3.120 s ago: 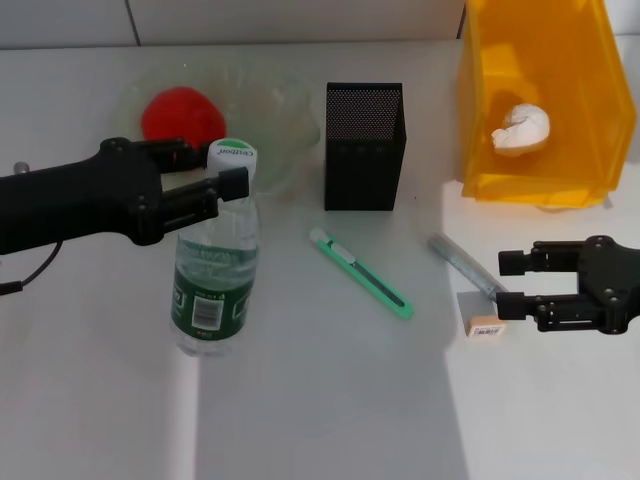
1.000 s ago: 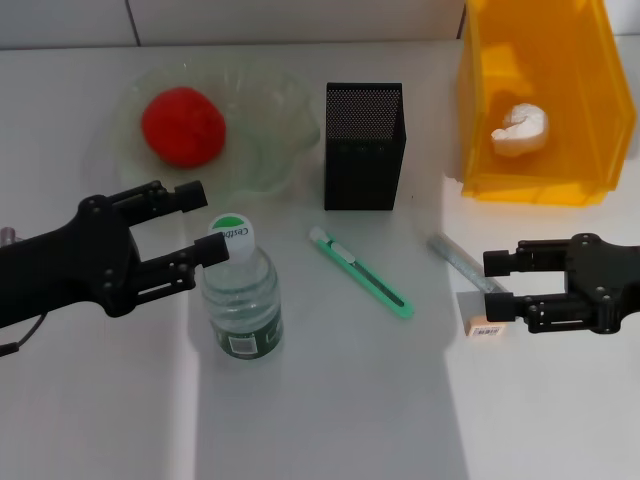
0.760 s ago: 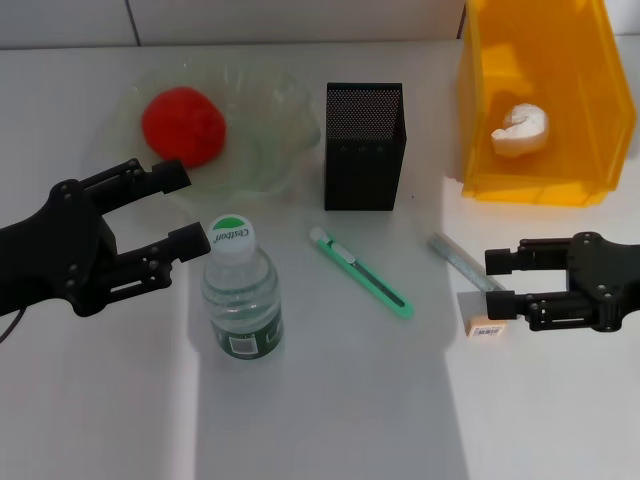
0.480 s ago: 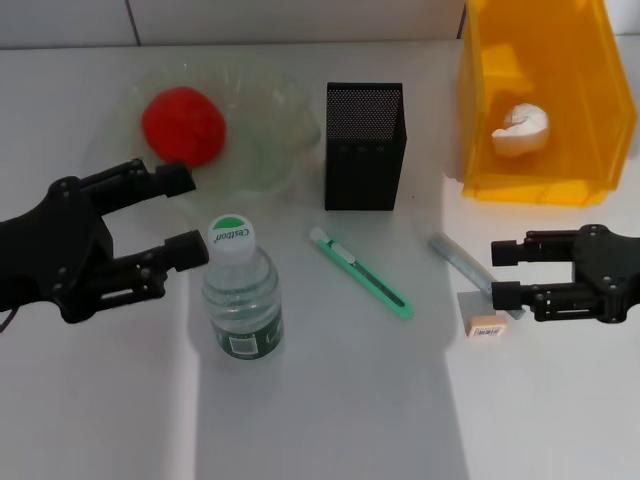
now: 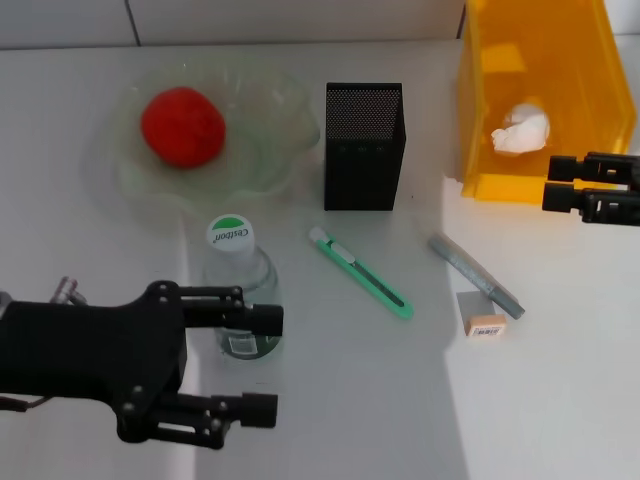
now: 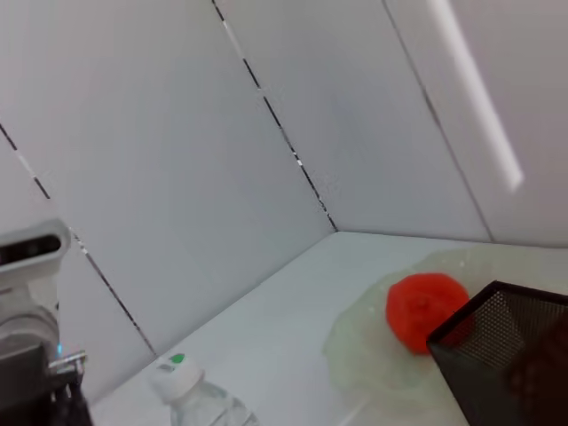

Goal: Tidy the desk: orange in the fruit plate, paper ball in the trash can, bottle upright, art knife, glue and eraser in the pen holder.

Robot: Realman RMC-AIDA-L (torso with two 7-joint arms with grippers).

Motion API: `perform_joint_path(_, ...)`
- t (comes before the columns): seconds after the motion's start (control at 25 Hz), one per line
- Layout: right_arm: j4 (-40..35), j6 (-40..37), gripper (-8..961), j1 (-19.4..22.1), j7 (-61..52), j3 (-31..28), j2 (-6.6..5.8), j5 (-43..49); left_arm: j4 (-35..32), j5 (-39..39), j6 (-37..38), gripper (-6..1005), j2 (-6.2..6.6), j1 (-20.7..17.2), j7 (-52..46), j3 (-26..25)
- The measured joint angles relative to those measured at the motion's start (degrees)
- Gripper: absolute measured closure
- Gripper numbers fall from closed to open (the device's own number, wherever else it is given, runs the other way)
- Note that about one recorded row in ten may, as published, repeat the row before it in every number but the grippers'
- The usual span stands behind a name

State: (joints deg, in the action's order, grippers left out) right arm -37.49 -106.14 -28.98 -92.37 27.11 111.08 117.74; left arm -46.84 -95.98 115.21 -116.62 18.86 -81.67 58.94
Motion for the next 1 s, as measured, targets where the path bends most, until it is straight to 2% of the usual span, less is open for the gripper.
perform_joint_path(0.12, -5.4, -0.4, 258, -1.0, -5.9, 1.3, -0.12, 0.6, 0.0, -1.2, 0.0, 258, -0.18, 0.1, 0.0, 0.5)
perform_joint_path(0.16, -7.2, -0.6, 258, -1.4, -7.7, 2.0, -0.12, 1.2, 0.2, -5.4, -0.3, 259, -1.12, 0.9, -0.1, 0.7)
perform_joint_path(0.28, -15.4, -1.6, 258, -2.6, -14.8, 6.9, -0.07, 3.4, 0.6, -7.9, -0.8, 259, -1.62, 1.4, -0.1, 0.5)
perform_joint_path(0.4, -24.5, -2.9, 258, -3.4, -21.6, 12.6, 0.33, 5.8, 0.8, -9.2, -2.3, 259, -1.69, 1.2, 0.0, 0.7)
perform_joint_path(0.44, -28.9, -3.4, 258, -4.0, -25.4, 16.1, 0.65, 7.3, 1.2, -9.8, -2.9, 259, -1.66, 0.9, 0.4, 0.6)
perform_joint_path(0.48, -28.9, -3.4, 258, -4.0, -25.4, 16.1, 0.65, 7.3, 1.2, -9.8, -2.9, 259, -1.66, 0.9, 0.4, 0.6)
perform_joint_path(0.56, -33.3, -3.7, 258, -4.8, -29.2, 19.9, 1.08, 9.3, 1.5, -9.9, -3.1, 259, -1.57, 0.6, 0.6, 0.6)
perform_joint_path(0.64, -37.8, -3.7, 258, -6.4, -34.0, 24.5, 2.09, 13.0, 1.6, -10.1, -4.0, 259, -1.49, 0.0, 1.3, 0.6)
perform_joint_path(0.68, -37.8, -3.7, 258, -6.4, -34.0, 24.5, 2.09, 13.0, 1.6, -10.1, -4.0, 259, -1.49, 0.0, 1.3, 0.6)
perform_joint_path(0.76, -39.5, -3.6, 258, -8.0, -37.4, 26.6, 2.97, 16.4, 1.6, -10.7, -5.1, 259, -1.50, -0.5, 1.9, 0.4)
perform_joint_path(0.8, -40.2, -3.5, 258, -9.1, -39.2, 27.6, 3.53, 18.5, 1.6, -11.0, -5.7, 259, -1.50, -0.7, 2.1, 0.2)
perform_joint_path(0.84, -41.1, -3.5, 258, -10.9, -42.4, 29.3, 4.80, 22.7, 2.0, -11.2, -7.0, 259, -1.53, -1.0, 2.6, 0.2)
perform_joint_path(0.88, -41.1, -3.5, 258, -10.9, -42.4, 29.3, 4.80, 22.7, 2.0, -11.2, -7.0, 259, -1.53, -1.0, 2.6, 0.2)
perform_joint_path(1.0, -41.4, -3.2, 258, -13.9, -45.8, 31.9, 7.11, 28.2, 3.5, -11.3, -7.7, 259, -1.54, -1.0, 4.4, 0.1)
